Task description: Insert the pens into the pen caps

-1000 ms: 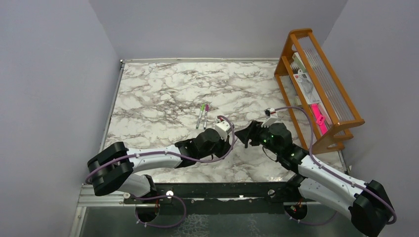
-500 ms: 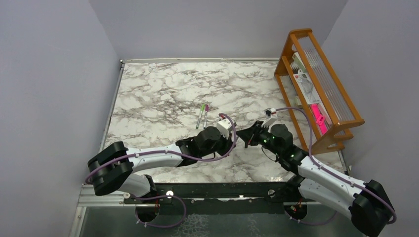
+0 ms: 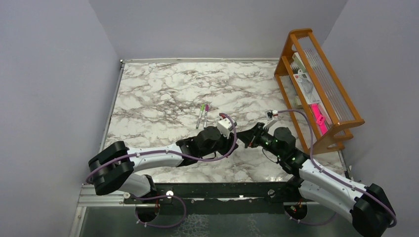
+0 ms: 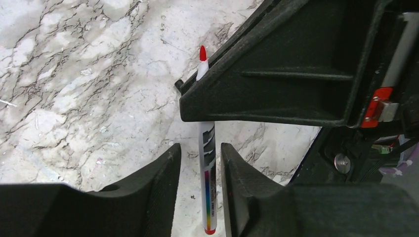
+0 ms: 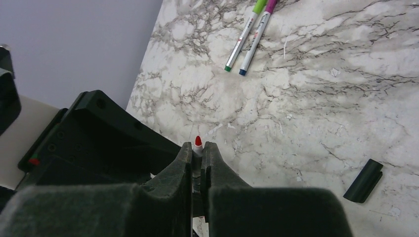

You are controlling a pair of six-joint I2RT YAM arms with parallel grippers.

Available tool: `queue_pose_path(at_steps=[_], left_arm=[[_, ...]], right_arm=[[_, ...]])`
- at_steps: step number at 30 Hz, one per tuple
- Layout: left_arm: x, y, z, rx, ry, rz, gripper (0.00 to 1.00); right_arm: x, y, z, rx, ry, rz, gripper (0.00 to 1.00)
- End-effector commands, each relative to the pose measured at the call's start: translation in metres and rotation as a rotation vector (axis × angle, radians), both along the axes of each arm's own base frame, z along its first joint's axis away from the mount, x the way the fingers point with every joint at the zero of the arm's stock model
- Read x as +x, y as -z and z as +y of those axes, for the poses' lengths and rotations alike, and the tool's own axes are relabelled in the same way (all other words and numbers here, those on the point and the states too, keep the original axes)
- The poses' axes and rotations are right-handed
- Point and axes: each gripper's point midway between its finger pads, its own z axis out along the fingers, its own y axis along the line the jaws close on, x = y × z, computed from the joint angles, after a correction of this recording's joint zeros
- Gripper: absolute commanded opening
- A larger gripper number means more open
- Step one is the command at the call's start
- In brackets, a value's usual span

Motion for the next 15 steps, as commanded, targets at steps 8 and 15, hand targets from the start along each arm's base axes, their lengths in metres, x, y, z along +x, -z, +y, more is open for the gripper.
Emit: queue_pose_path(at_steps=[8, 15], left_arm=[[0.005, -0.008, -0.010, -0.041, -0.010, -0.010, 0.00], [0.025, 0.002, 0.015, 0.017, -0.160, -0.010, 0.00]], right_arm=[[-0.005, -0.021, 0.006, 0.069, -0.039, -0.050, 0.01], [0.018, 0.011, -0.030, -0.233, 0.143, 0.042, 0.54]])
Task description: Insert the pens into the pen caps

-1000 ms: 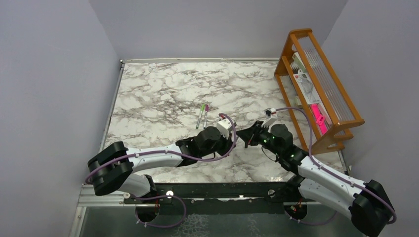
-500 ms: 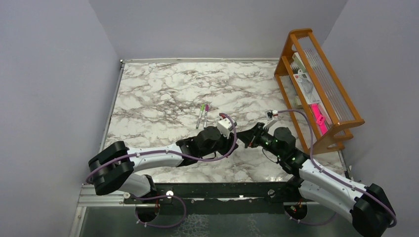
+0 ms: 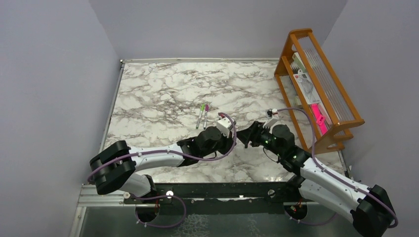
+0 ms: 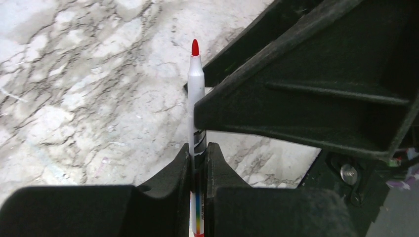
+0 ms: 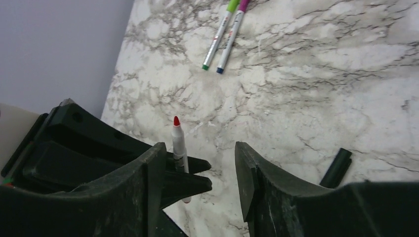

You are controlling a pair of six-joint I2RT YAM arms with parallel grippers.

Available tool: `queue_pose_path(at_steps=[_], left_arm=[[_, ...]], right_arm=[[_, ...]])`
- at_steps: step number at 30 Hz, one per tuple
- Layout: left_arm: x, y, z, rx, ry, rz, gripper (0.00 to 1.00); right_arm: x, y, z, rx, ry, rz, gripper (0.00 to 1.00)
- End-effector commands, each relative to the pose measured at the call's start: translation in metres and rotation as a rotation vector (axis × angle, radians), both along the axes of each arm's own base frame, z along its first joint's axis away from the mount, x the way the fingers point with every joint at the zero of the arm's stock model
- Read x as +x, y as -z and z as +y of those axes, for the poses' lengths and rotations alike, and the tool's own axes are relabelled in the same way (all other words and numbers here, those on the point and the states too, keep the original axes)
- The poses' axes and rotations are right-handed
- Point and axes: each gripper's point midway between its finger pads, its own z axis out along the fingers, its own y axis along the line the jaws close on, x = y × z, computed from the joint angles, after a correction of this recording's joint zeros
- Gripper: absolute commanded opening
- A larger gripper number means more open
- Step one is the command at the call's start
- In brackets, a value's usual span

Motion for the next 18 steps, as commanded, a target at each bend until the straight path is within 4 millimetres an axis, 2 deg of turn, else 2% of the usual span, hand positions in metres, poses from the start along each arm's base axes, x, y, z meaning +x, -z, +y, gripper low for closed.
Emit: queue_pose_path(at_steps=[1, 5, 9, 13, 18], left_arm=[[0.027, 0.004, 0.023, 0.040, -0.162, -0.009, 0.00], [0.042, 0.017, 0.050, 0.075, -0.270, 0.033, 0.00], [0.052, 0.023, 0.072, 0.075, -0.342, 0.056, 0.00], [0.056, 0.025, 0.086, 0.075, -0.371, 0.068, 0.00], [0.058, 0.028, 0.092, 0.067, -0.370, 0.075, 0.00]], right_arm=[[0.016, 0.017, -0.027, -0.251, 0.113, 0.065, 0.54], [0.018, 0.039, -0.037, -0.419, 0.111, 0.137, 0.50], [0.017, 0.058, -0.038, -0.505, 0.087, 0.216, 0.48], [0.014, 0.075, -0.041, -0.551, 0.082, 0.272, 0.31], [0.008, 0.089, -0.052, -0.589, 0.119, 0.320, 0.15]])
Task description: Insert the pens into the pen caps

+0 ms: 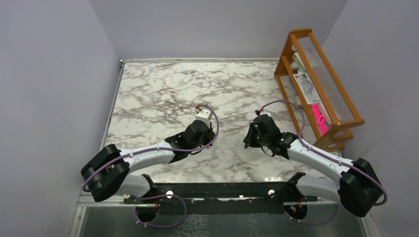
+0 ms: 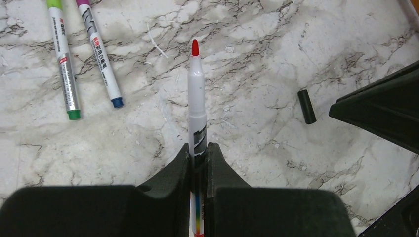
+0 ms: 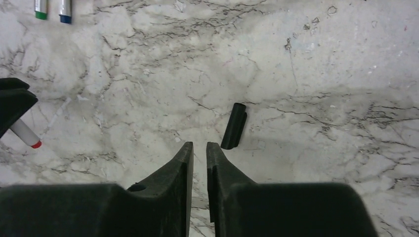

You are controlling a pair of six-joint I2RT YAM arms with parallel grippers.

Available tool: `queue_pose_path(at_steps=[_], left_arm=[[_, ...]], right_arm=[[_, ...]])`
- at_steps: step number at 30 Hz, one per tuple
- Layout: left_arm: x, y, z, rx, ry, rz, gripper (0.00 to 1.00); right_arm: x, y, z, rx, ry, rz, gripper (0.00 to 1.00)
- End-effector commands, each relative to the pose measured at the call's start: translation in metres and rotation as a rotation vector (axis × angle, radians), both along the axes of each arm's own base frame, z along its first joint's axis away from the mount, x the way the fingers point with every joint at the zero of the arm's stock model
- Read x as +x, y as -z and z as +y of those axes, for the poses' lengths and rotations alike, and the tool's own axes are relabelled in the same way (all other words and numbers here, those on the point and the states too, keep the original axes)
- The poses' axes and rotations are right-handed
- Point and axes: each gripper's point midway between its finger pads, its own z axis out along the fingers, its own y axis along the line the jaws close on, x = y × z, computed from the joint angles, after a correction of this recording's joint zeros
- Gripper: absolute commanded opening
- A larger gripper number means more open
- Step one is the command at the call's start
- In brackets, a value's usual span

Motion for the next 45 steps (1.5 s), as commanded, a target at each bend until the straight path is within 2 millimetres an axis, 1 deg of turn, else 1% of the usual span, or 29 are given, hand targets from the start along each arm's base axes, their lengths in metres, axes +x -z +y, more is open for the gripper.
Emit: queue_pose_path(at_steps=[1, 3, 8, 11, 18, 24, 28, 38, 45], left_arm=[[0.003, -0.004, 0.005, -0.029, -0.016, -0.006, 0.00], [0.002, -0.005, 0.003, -0.033, -0.008, -0.005, 0.00], [0.000, -0.003, 0.001, -0.035, 0.007, 0.001, 0.00], [0.000, -0.003, 0.002, -0.038, 0.009, 0.000, 0.00], [-0.002, -0.001, 0.002, -0.036, 0.014, 0.003, 0.00], [0.000, 0.001, 0.005, -0.023, 0.003, 0.002, 0.00], [0.000, 0.002, 0.005, -0.018, 0.007, 0.002, 0.00], [0.001, 0.006, 0.005, -0.008, 0.006, 0.011, 0.00], [0.002, 0.010, 0.005, 0.002, 0.005, 0.020, 0.00]], right_arm=[[-0.003, 0.010, -0.016, -0.068, 0.053, 0.024, 0.12], [-0.006, 0.016, -0.021, -0.086, 0.072, 0.040, 0.08], [-0.011, 0.031, -0.037, -0.157, 0.114, 0.065, 0.04], [-0.014, 0.040, -0.040, -0.176, 0.109, 0.080, 0.02], [-0.015, 0.053, -0.026, -0.136, 0.062, 0.108, 0.01], [-0.018, 0.060, -0.010, -0.084, 0.003, 0.131, 0.01], [-0.018, 0.062, -0.004, -0.057, -0.010, 0.134, 0.01], [-0.005, 0.067, 0.006, -0.051, -0.001, 0.132, 0.01], [0.010, 0.072, 0.003, -0.117, 0.019, 0.122, 0.01]])
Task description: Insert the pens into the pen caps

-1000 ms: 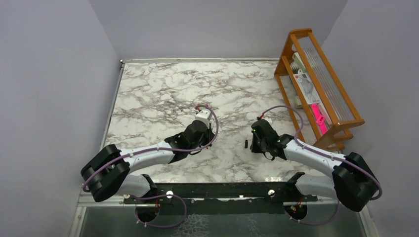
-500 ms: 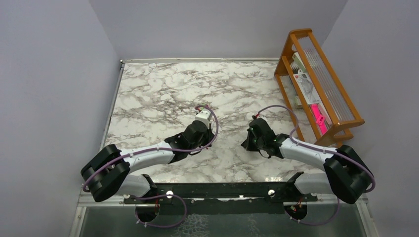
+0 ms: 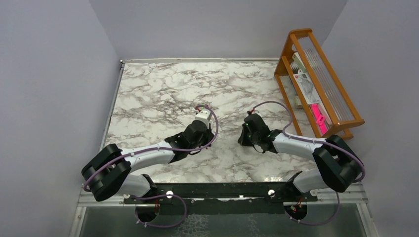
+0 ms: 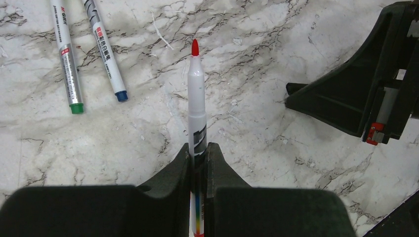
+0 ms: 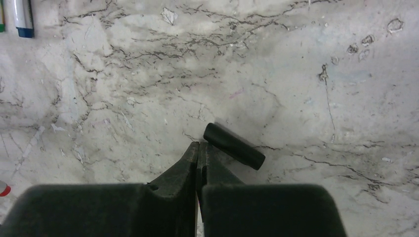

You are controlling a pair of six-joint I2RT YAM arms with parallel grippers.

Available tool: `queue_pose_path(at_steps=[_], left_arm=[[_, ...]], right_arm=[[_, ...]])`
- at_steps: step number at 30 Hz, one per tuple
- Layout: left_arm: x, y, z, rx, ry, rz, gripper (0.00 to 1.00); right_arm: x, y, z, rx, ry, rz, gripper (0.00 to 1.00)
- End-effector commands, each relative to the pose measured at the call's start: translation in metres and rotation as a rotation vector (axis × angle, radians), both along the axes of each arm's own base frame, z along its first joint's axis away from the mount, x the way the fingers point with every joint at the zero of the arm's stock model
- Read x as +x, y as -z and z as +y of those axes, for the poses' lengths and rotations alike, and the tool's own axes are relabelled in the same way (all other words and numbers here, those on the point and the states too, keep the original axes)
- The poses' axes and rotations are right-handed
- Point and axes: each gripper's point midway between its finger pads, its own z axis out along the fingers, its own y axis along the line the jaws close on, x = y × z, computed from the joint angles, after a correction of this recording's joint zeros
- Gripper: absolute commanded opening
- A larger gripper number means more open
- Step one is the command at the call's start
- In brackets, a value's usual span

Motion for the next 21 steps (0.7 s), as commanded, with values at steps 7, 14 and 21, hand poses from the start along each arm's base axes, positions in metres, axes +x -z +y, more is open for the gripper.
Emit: queue_pose_path(at_steps=[7, 14, 21], left_arm=[[0.002, 0.005, -0.004, 0.003, 0.016, 0.008, 0.00], [0.004, 0.006, -0.006, -0.004, 0.021, 0.010, 0.00], [0.004, 0.005, -0.007, -0.010, 0.031, 0.010, 0.00]], right_arm=[[0.008, 0.005, -0.023, -0.151, 0.032, -0.023, 0.01], [0.012, -0.068, 0.013, 0.072, -0.181, -0.276, 0.01], [0.016, -0.080, 0.014, 0.010, -0.264, -0.319, 0.29]])
